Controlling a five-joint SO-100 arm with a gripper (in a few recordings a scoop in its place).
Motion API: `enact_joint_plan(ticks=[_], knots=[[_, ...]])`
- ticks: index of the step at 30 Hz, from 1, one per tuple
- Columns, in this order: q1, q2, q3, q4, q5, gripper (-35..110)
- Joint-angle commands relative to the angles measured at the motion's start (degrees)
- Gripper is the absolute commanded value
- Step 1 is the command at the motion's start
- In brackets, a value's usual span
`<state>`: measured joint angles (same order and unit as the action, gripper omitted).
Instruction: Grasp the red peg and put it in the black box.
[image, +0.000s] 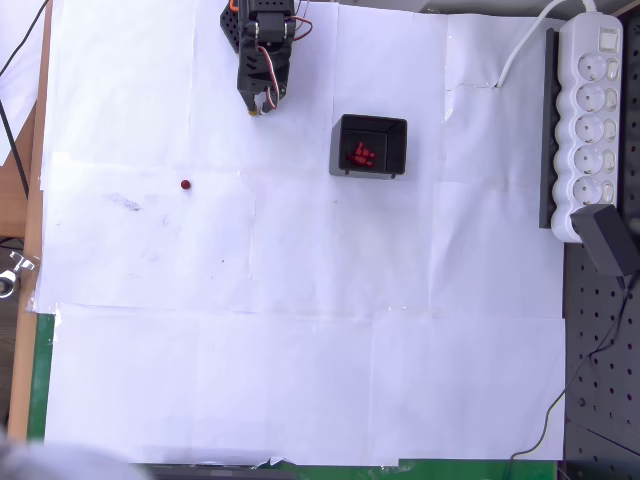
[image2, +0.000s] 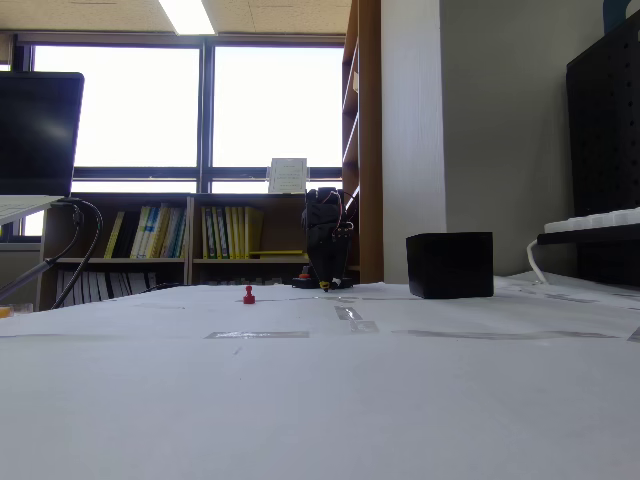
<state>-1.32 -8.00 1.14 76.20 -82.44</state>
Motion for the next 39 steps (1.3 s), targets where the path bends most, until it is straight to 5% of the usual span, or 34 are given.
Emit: enact_joint_plan(ticks=[1, 39], knots=[[-0.70, -5.54, -4.66, 5.10, -0.44, 3], [2.11, -5.27, -4.66, 3.69, -0.53, 3]])
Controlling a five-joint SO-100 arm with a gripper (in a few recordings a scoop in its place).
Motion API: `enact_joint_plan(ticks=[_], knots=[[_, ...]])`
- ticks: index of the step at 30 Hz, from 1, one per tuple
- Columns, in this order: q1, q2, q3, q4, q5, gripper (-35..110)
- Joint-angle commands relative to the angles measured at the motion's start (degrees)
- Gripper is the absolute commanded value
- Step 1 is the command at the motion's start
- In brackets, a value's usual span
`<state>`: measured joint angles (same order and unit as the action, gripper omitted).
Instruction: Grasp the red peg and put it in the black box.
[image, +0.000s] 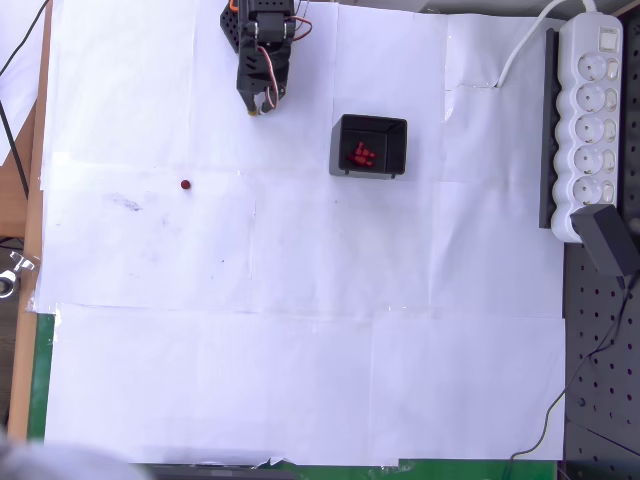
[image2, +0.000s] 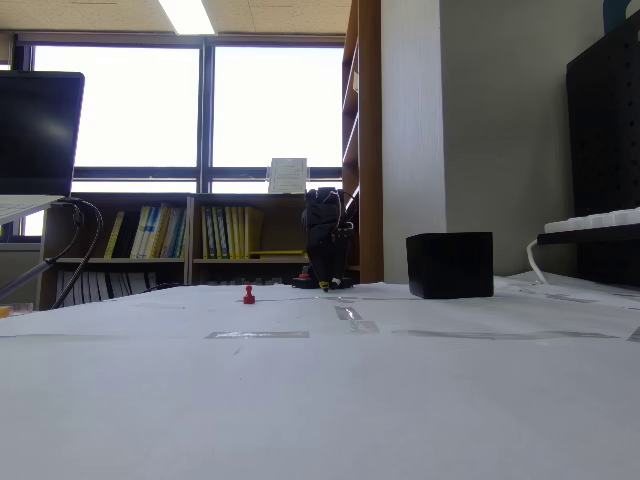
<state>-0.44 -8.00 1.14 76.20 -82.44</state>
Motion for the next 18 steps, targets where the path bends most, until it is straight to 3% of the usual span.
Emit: enact_joint_plan(ticks=[1, 3, 9, 12, 16, 18], knots=[[1.14, -5.27, -4.66, 4.22, -1.49, 3], [0.00, -5.27, -4.57, 2.46, -0.97, 2], [7.21, 8.35, -3.87, -31.46, 3.78, 0], [10.63, 16.61, -0.09, -42.98, 4.48, 0], [15.47, 26.89, 2.64, -55.55, -1.67, 1], [18.19, 32.70, 0.18, -70.93, -4.66, 1]])
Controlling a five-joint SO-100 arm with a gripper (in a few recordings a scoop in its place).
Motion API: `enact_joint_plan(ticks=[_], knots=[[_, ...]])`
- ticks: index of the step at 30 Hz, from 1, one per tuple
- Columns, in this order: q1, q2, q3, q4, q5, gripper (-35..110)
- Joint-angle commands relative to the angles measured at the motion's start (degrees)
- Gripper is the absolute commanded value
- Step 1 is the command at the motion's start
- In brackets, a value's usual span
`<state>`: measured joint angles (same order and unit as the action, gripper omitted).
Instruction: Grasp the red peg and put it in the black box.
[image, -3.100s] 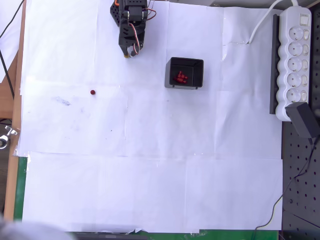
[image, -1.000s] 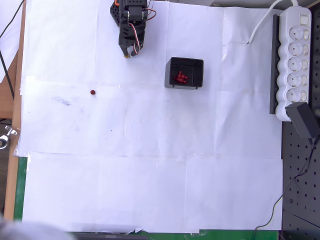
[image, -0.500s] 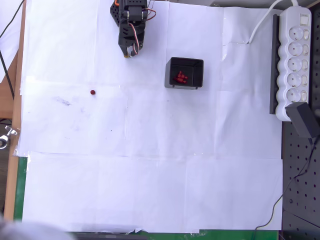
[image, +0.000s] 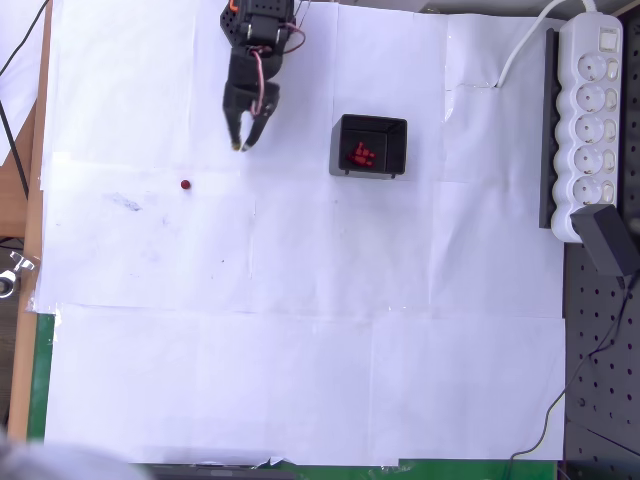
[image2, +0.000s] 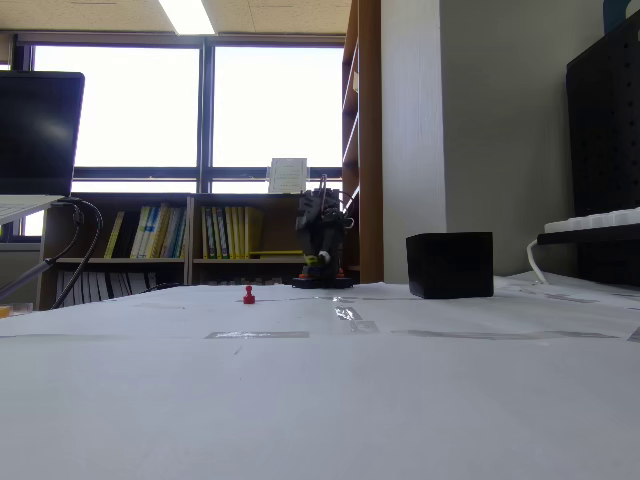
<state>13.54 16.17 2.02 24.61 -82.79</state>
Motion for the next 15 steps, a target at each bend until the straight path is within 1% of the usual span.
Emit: enact_joint_plan(ticks=[1, 2, 3, 8, 15], knots=[[5.54, 12.39, -3.08, -32.08, -4.22, 1], [7.38, 16.08, -4.83, -42.71, -4.31, 2], [8.44, 18.37, -4.75, -46.58, -4.66, 2], [12.13, 30.41, -3.60, -57.74, -6.77, 3], [16.79, 45.53, -4.13, -73.13, -7.03, 5]])
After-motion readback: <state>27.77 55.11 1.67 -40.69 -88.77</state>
